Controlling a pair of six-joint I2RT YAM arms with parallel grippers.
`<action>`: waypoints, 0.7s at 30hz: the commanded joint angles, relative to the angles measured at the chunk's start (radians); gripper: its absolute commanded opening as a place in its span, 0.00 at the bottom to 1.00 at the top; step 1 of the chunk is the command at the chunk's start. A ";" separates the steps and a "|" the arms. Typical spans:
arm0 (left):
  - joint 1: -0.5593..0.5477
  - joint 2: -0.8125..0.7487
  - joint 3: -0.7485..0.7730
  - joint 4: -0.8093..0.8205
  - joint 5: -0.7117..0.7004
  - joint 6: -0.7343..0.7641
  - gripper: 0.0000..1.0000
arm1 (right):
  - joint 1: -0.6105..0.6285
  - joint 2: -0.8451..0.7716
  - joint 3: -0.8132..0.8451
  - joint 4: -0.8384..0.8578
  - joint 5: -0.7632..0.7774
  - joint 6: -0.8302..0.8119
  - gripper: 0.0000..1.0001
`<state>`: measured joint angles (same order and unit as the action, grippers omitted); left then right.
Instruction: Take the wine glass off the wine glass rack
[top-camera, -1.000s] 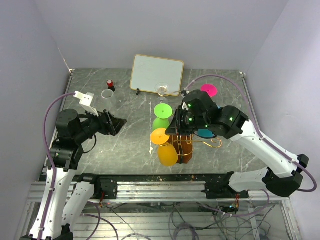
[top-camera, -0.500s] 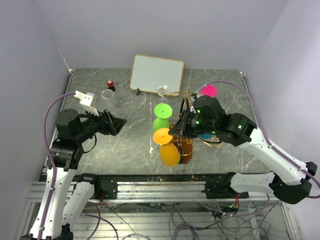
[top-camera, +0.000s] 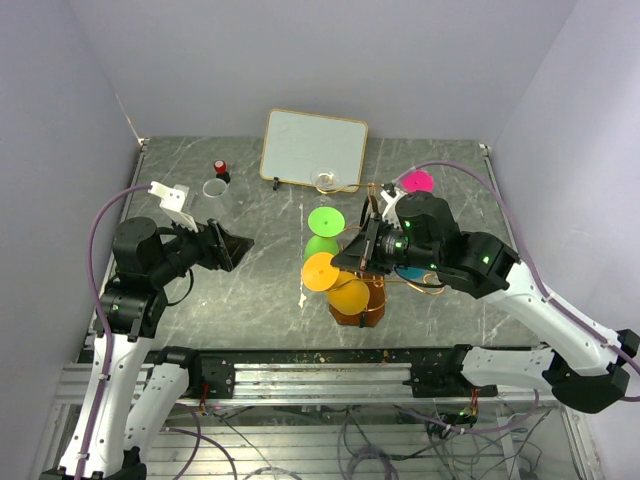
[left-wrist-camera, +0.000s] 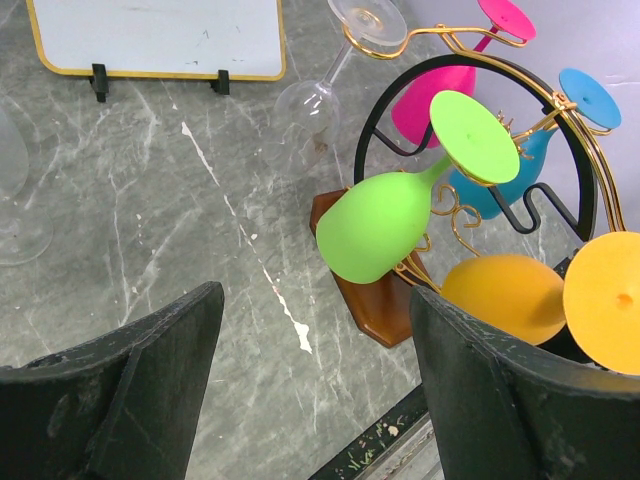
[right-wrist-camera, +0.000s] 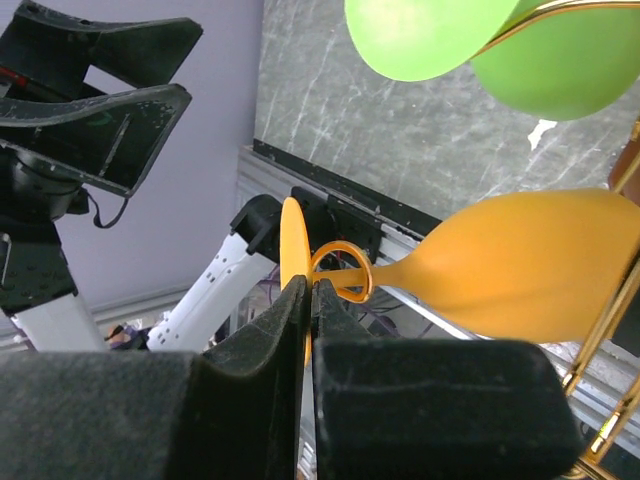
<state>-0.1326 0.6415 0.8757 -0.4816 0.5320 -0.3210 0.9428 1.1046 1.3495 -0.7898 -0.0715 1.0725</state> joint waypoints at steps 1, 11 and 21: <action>0.000 -0.002 -0.003 0.037 0.026 0.009 0.85 | -0.002 -0.002 -0.013 0.066 -0.044 -0.005 0.00; 0.001 0.000 -0.004 0.037 0.028 0.010 0.85 | -0.011 0.002 -0.047 0.152 -0.195 -0.020 0.00; 0.000 0.001 -0.004 0.038 0.028 0.010 0.85 | -0.014 -0.041 -0.089 0.136 -0.206 0.026 0.00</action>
<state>-0.1326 0.6434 0.8757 -0.4816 0.5323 -0.3214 0.9287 1.1004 1.2808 -0.6621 -0.2512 1.0668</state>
